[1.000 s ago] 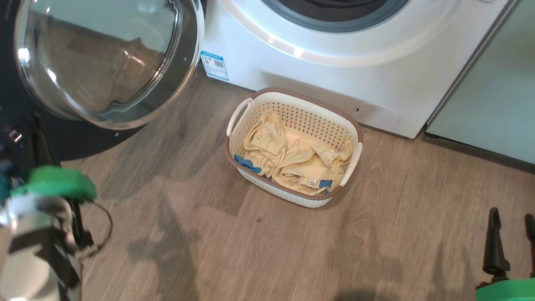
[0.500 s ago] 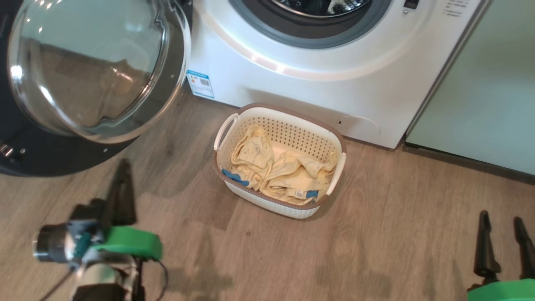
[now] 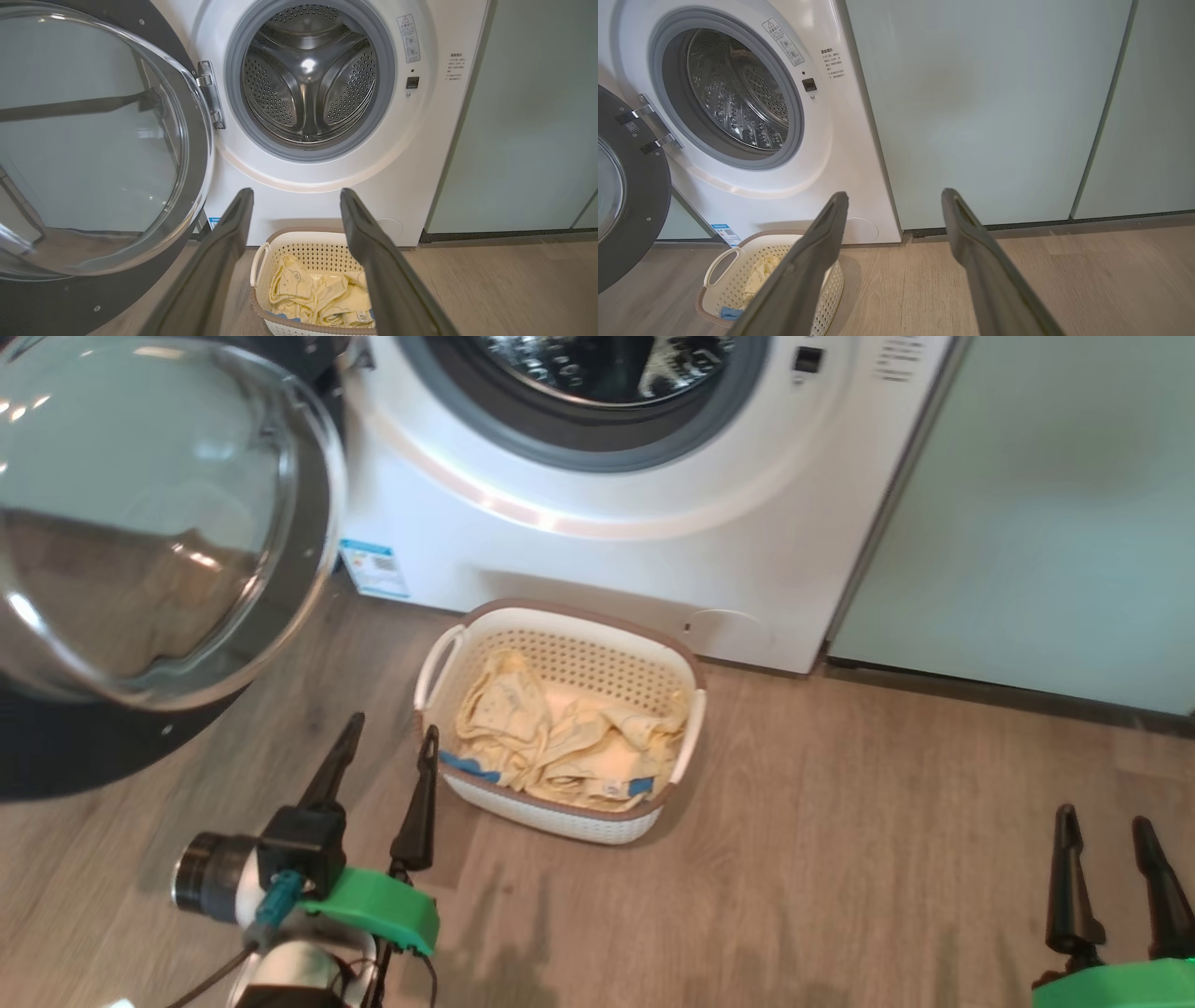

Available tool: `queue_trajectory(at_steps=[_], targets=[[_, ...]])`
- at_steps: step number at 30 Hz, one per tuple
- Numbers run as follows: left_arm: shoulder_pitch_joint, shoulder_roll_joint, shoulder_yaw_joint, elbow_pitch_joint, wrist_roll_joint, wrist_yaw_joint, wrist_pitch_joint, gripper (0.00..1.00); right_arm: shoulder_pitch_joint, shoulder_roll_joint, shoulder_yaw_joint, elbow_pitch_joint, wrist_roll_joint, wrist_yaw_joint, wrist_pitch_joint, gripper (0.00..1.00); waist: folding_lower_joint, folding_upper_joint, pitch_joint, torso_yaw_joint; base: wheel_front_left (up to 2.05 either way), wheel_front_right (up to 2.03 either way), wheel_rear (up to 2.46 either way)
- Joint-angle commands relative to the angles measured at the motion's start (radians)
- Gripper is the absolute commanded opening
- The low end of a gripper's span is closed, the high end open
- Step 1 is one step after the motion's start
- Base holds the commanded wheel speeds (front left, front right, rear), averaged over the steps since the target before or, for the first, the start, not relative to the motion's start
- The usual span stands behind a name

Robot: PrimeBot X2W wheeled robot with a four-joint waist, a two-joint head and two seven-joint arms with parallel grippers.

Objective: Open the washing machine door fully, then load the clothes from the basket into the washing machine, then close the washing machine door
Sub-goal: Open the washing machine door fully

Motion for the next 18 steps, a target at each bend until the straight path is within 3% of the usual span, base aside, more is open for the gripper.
queue_trajectory(at_steps=[1, 18], targets=[[-0.016, 0.006, 0.026, -0.025, 0.007, -0.006, -0.003, 1.0, -0.01, -0.013, 0.024, -0.035, -0.009, -0.003, -0.01, 1.0, 0.0, -0.0001, -0.007, -0.023, 0.0, 0.0, 0.0], [-0.01, 0.016, 0.0, 0.032, 0.0, 0.005, 0.008, 1.0, 0.022, -0.013, 0.043, -0.049, -0.035, -0.003, -0.01, 1.0, 0.0, -0.0001, -0.039, -0.136, 0.0, 0.0, 0.0]])
